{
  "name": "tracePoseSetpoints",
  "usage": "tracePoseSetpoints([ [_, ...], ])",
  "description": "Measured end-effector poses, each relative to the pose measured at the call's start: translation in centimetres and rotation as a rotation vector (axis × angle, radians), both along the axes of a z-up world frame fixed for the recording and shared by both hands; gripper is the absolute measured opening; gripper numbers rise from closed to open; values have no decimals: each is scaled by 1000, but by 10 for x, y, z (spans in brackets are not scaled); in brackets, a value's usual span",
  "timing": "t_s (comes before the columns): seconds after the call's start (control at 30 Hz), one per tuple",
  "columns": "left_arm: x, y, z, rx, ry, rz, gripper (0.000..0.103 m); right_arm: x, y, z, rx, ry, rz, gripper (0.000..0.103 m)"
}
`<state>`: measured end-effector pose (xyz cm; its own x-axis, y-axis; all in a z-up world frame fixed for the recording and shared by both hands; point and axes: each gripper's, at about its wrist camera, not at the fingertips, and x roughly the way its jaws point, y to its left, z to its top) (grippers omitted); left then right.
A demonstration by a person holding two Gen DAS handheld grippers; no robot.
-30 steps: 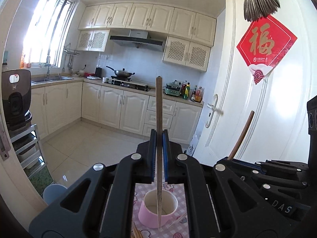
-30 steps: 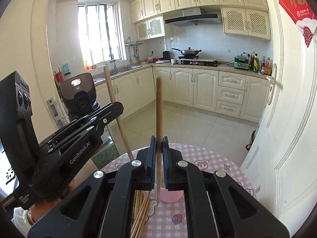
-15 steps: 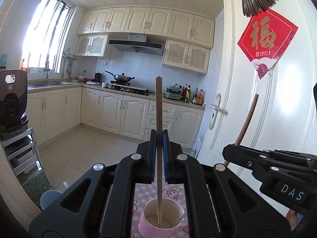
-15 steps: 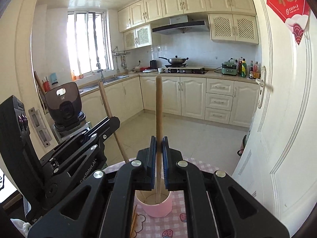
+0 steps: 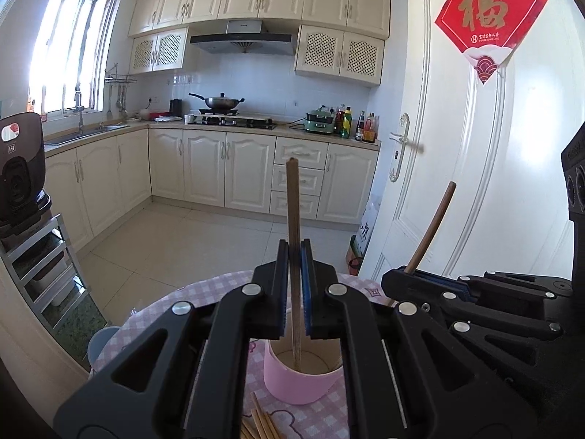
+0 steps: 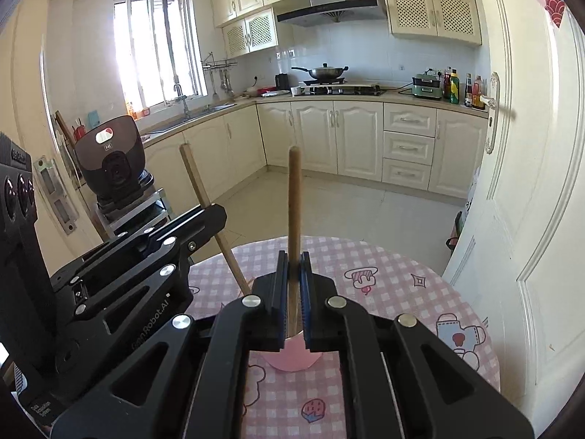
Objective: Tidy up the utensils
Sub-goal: 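Lower both chopsticks into the pink cup and open both grippers, then withdraw both open grippers from the cup back toward the pile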
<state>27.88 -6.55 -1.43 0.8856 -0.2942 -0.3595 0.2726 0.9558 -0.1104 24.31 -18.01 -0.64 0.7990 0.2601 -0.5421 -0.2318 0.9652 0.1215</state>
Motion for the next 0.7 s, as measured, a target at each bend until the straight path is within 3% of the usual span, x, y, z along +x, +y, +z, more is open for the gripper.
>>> tracePoseSetpoints([
  [0.1, -2, 4, -3, -7, 29, 1, 8, -1, -4, -1, 16, 3, -2, 6],
  [0.13, -3, 5, -4, -4, 40, 7, 14, -2, -4, -1, 24, 11, 5, 7],
  [0.2, -6, 8, -4, -8, 40, 15, 35, -1, -3, -1, 27, 16, 6, 7],
  [0.23, -10, 10, -3, -6, 29, 24, 51, -2, -3, -1, 26, 15, 3, 7],
  [0.4, -24, 11, 5, 29, -5, 41, 54, -9, -3, 2, 24, 7, -4, 13],
  [0.47, -29, 16, 7, 29, -13, 55, 61, -12, -3, 3, 26, 3, -6, 17],
  [0.57, -37, 24, 11, 25, -15, 75, 66, -19, -4, 5, 25, -9, -12, 32],
  [0.63, -43, 30, 12, 26, -12, 78, 67, -25, -4, 7, 20, -23, -26, 47],
  [0.7, -49, 34, 14, 38, -13, 86, 70, -33, -2, 9, 19, -37, -23, 48],
])
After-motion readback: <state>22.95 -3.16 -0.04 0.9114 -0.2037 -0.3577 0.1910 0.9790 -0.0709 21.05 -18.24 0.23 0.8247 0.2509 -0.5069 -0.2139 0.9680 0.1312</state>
